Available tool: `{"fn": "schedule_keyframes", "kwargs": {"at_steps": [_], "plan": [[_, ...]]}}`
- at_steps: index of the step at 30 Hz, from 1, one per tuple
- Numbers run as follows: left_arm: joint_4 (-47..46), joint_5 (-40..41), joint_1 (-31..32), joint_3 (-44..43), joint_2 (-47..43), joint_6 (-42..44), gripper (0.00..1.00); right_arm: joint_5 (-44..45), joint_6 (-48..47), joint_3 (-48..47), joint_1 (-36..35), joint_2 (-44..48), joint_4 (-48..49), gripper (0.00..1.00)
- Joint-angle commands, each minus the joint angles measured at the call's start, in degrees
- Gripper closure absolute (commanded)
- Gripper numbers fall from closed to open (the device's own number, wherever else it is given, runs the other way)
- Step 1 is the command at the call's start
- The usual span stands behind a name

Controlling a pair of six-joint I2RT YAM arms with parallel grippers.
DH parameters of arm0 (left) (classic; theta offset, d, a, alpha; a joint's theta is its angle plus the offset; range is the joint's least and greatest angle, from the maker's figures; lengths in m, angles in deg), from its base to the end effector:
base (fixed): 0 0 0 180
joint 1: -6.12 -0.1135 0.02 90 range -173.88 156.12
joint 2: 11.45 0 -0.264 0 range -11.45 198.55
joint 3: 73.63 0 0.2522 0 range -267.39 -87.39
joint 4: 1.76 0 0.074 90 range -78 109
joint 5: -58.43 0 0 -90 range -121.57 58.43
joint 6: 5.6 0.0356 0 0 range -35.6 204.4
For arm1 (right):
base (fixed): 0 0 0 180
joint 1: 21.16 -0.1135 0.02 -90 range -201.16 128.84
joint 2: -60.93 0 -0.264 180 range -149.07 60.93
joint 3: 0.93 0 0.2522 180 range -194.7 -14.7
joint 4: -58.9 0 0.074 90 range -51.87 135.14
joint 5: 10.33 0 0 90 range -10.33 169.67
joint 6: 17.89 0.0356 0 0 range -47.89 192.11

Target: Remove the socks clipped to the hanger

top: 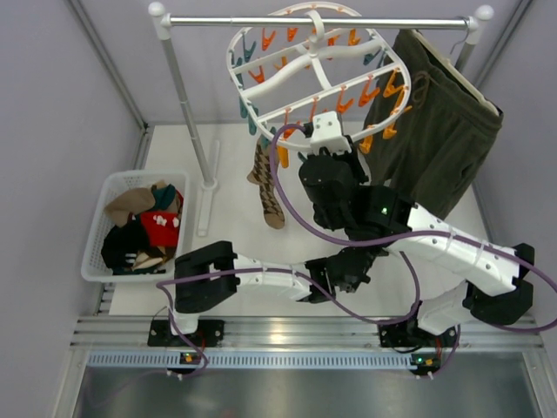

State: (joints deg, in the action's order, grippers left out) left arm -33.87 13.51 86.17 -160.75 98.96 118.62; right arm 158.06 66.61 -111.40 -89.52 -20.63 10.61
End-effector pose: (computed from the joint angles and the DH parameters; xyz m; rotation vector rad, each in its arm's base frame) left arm 0.1011 -0.4307 0.2764 0.7598 1.2502 -0.0950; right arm 0.1351 0.2461 0.4696 -0.1998 1.6463 -0.4688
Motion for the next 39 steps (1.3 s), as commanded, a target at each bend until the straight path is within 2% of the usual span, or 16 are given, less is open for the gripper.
{"fn": "schedule_keyframes", "kwargs": {"at_steps": [1,3,6,10,14,18,22,26,28,29,30,32,33,34,35,39], "plan": [[-1.51,0.87,-0.86,6.63,-6.41,-9.15,1.0,-0.77,0.57,0.11,1.03,2.63,3.76,0.87],[-1.16,1.41,-1.3,12.85,-9.41,-14.67,1.0,-2.71,1.62,1.34,1.47,4.55,3.41,0.85],[3.05,2.03,-2.17,18.59,-16.61,-23.36,1.0,-10.43,3.38,4.67,3.05,8.76,4.29,0.83],[9.2,5.45,-3.15,27.72,-26.01,-30.51,1.0,-25.26,5.14,9.77,6.21,14.49,7.18,0.79],[21.58,11.77,-4.02,31.6,-36.21,-39.38,1.0,-34.34,7.69,14.08,11.3,19.41,9.56,0.79],[42.55,18.02,-8.49,32.67,-48.76,-55.35,1.0,-39.79,7.78,17.42,14.91,23.28,12.02,0.79],[54.09,19.43,-14.83,33.46,-57.03,-63.91,1.0,-46.38,7.69,18.13,17.64,24.08,13.25,0.78],[60.53,20.05,-21.94,33.64,-61.8,-69.54,1.0,-52.27,7.25,18.66,20.27,23.99,14.04,0.77],[62.73,16.64,-29.66,32.41,-62.16,-70.96,1.0,-54.82,7.43,19.18,20.98,23.9,14.57,0.76],[64.74,11.05,-33.69,31.62,-61.55,-71.13,1.0,-55.53,7.6,19.53,21.59,23.99,15.27,0.75],[65.37,8.3,-42.52,31.09,-61.2,-71.22,1.0,-56.32,7.69,20.06,21.86,24.16,15.62,0.75],[66.52,2.94,-51.7,29.68,-59.62,-70.96,1.0,-58.43,7.87,20.94,22.47,24.43,16.33,0.73],[66.78,-1.01,-60.02,29.42,-58.91,-71.22,1.0,-58.96,7.96,21.21,22.65,24.69,16.76,0.73],[67.22,-3.4,-63.84,28.9,-58.47,-71.57,1.0,-59.92,8.04,21.38,22.83,24.69,16.77,0.73],[67.31,-5.25,-71.1,28.11,-57.42,-71.74,1.0,-60.45,7.87,21.47,22.92,24.69,16.86,0.73],[67.31,-6.41,-82.04,25.03,-54.09,-70.88,1.0,-61.34,7.52,21.38,23.36,24.78,16.24,0.73]]}}
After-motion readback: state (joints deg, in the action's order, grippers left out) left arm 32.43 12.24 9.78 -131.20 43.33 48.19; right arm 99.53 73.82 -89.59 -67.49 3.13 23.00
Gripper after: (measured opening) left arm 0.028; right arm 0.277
